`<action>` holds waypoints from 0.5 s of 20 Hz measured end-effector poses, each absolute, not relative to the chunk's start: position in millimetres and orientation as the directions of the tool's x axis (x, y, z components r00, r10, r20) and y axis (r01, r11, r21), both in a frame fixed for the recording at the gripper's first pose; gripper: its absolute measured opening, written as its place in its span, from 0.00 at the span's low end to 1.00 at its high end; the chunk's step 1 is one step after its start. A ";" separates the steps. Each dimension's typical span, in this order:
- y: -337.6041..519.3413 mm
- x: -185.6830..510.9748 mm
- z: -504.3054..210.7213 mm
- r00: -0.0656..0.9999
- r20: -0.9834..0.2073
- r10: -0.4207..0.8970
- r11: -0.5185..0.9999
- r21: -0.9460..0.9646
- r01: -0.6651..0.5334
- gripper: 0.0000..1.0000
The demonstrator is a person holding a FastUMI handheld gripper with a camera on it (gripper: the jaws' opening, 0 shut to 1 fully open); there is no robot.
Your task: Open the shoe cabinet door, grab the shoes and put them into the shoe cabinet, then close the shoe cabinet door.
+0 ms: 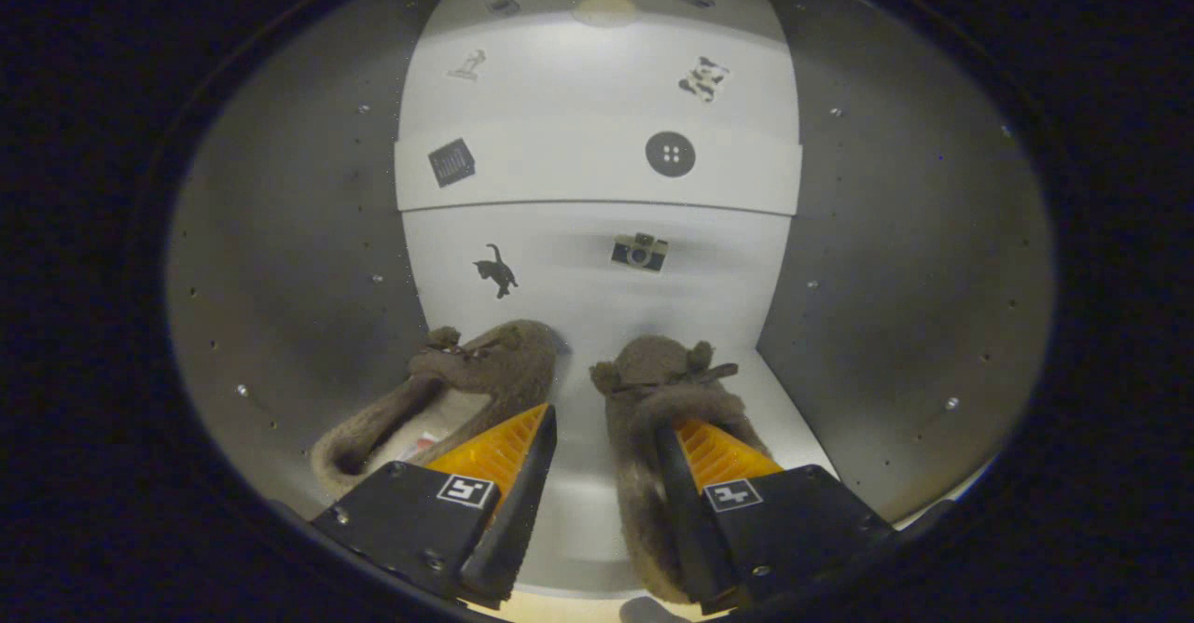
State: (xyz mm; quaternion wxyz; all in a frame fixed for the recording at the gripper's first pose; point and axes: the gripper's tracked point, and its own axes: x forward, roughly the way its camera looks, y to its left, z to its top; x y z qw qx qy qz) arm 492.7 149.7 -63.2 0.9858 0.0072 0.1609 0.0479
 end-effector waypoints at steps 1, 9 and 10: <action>151.4 481.0 -59.2 0.949 -0.296 0.107 0.994 0.031 -0.103 0.68; 163.7 327.3 -11.0 0.973 -0.109 0.202 0.979 0.037 -0.199 0.68; 164.2 302.4 -7.4 0.973 -0.087 0.215 0.976 0.047 -0.211 0.68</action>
